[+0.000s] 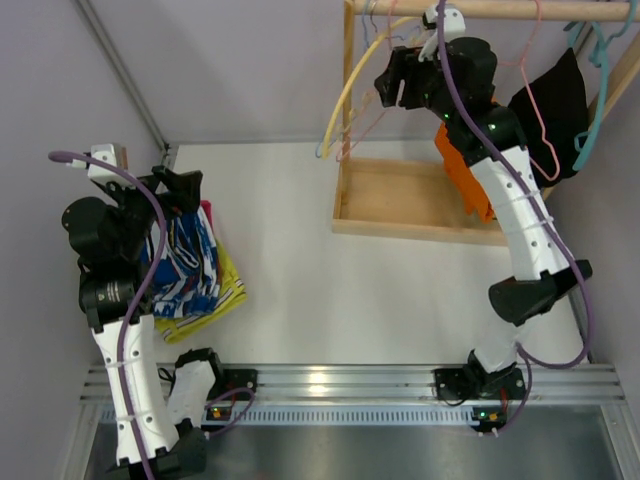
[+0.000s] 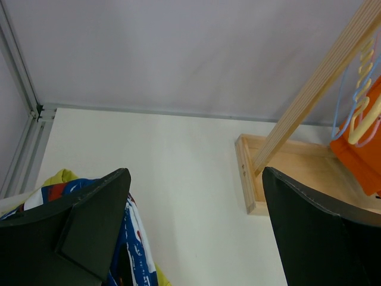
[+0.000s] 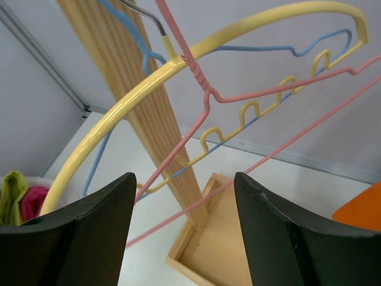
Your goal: Remove the trousers from the hanger
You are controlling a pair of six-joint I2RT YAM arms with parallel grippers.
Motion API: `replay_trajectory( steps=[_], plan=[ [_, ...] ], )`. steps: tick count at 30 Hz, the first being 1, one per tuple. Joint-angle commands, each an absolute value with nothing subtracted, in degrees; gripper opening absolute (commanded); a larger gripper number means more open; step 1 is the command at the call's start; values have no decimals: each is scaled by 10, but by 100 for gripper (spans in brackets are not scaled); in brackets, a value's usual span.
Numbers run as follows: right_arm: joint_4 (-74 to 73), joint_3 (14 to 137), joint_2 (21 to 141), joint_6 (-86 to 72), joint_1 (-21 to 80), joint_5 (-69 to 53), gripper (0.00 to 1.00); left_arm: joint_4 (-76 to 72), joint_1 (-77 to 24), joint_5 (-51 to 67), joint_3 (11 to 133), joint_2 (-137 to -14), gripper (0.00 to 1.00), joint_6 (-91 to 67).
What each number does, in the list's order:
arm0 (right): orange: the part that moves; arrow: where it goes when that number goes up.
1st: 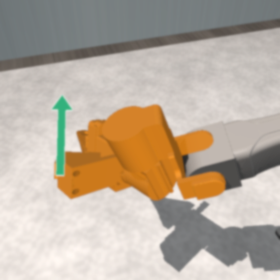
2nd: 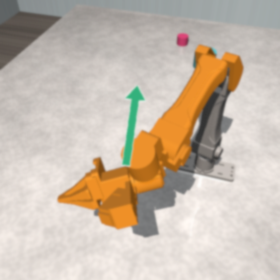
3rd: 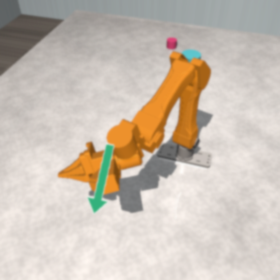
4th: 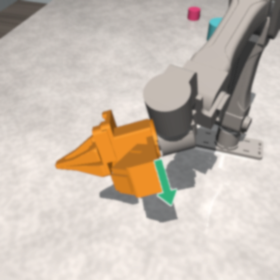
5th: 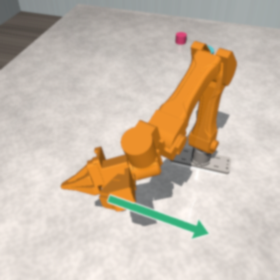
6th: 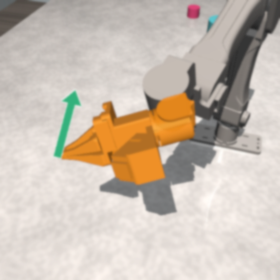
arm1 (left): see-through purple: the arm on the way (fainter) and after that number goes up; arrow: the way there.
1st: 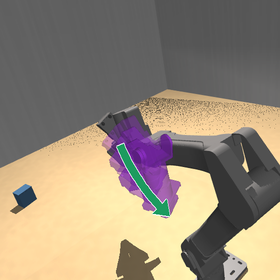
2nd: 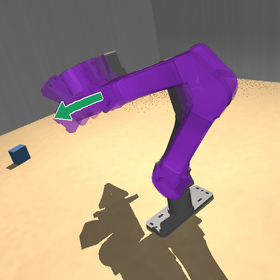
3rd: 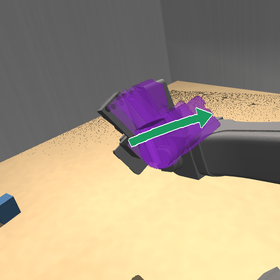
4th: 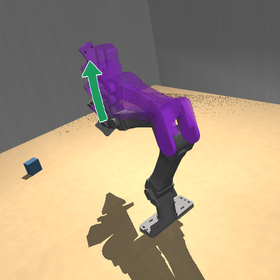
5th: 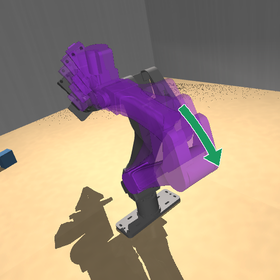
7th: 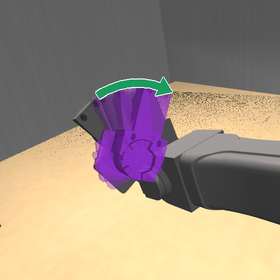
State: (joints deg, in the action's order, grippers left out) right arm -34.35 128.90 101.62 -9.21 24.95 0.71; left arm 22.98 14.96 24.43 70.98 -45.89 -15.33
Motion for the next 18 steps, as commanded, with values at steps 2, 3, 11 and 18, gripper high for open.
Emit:
replay_trajectory(
  steps=[2,3,11,18],
  plan=[
    [-323,1260,949,-110,248,-56,68,194,151,255,716,-461,99,-170],
    [-321,1254,943,-112,248,-63,69,194,151,257,717,-461,99,-172],
    [-353,1210,877,-113,243,-117,72,194,150,296,716,-475,99,-141],
    [-417,1145,796,-53,218,-144,99,221,150,361,750,-546,99,-48]
  ],
)
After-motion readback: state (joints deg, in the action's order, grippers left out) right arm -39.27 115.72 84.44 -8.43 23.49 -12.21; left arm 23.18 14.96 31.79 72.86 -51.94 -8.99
